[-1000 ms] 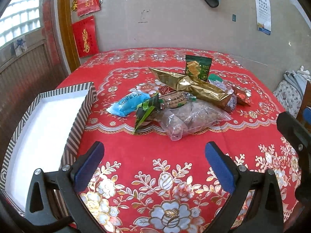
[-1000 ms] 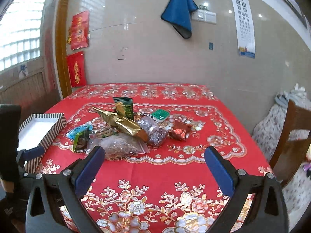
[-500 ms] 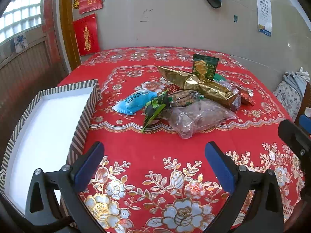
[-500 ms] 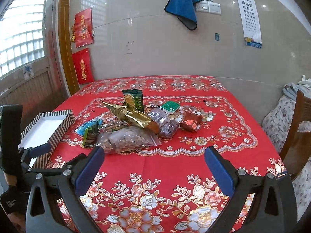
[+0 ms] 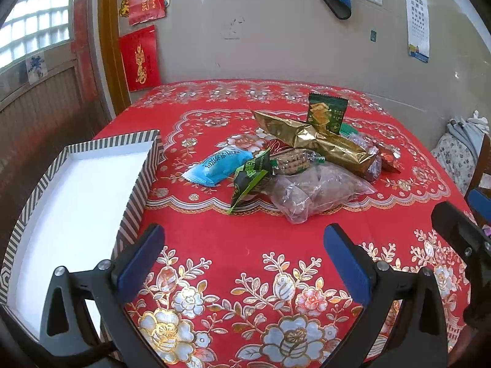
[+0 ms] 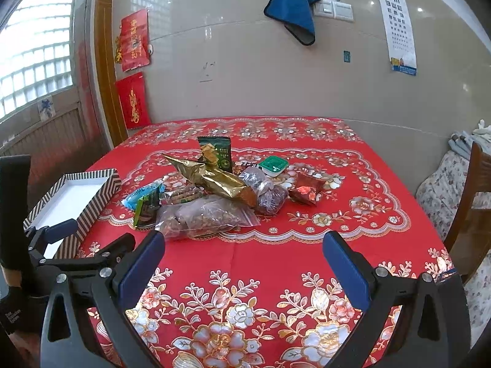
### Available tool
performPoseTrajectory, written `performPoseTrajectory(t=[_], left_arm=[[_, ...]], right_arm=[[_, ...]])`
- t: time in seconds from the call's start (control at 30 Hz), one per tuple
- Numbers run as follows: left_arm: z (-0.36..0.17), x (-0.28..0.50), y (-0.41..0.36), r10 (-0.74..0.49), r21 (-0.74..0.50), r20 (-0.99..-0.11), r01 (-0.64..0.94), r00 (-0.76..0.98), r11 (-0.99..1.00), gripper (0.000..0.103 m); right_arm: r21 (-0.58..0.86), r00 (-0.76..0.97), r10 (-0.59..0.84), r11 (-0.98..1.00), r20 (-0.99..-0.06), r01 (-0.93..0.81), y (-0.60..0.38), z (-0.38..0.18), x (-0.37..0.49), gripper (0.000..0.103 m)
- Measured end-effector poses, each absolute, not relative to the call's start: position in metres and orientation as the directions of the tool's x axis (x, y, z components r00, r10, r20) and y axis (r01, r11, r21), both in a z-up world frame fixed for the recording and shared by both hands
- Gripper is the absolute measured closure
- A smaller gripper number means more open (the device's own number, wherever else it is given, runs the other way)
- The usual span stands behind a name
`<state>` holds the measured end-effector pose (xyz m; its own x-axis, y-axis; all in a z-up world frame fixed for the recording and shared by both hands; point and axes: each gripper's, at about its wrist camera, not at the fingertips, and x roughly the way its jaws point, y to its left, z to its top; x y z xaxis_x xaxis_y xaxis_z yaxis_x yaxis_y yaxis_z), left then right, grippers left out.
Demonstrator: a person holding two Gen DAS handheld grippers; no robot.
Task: Organize snacks
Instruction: 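Move both tools toward the snack pile on the table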
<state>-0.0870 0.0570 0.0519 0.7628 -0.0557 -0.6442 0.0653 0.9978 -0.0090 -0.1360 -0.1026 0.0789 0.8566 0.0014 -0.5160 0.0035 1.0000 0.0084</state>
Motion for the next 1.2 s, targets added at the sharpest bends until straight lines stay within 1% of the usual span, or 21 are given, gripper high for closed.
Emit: performPoseTrajectory(t=[0.33, 0.5, 0.63, 0.93, 1.07, 1.2], left_arm=[[0.052, -0.081, 0.073, -0.029, -0.016, -0.645, 0.025, 0.764, 1.0, 0.0], [0.05, -0.078, 0.081, -0.036, -0.038, -0.654, 0.015, 0.756, 0.999, 0.0], [0.051, -0.075, 0.086, -0.021, -0.028, -0.653, 0.003, 0.757, 1.0, 0.0], [0.053, -0.061, 0.101, -0.025, -0.05, -0.672, -0.011, 0.74, 0.999, 0.0], [0.057, -0.053, 0.103, -0.057, -0.074, -0.688, 0.008, 0.724, 0.997, 0.0], [0.057, -0.053, 0.099, -0.05, -0.051, -0.683, 0.021, 0.729, 0.998, 0.0]], right_arm=[[0.005, 0.844, -0.001, 1.0, -0.537, 0.004, -0.102, 0.073, -0.133, 0.0], [-0.002, 0.838, -0.002, 1.0, -0.545, 0.001, -0.1, 0.072, -0.132, 0.0], [-0.002, 0.834, 0.0, 1.0, -0.552, -0.001, -0.1, 0.071, -0.131, 0.0], [0.0, 0.823, 0.007, 1.0, -0.568, -0.009, -0.101, 0.068, -0.129, 0.0], [0.022, 0.81, 0.04, 0.999, -0.586, -0.033, -0.098, 0.065, -0.125, 0.0], [-0.025, 0.81, 0.016, 0.999, -0.586, -0.038, -0.089, 0.064, -0.125, 0.0]])
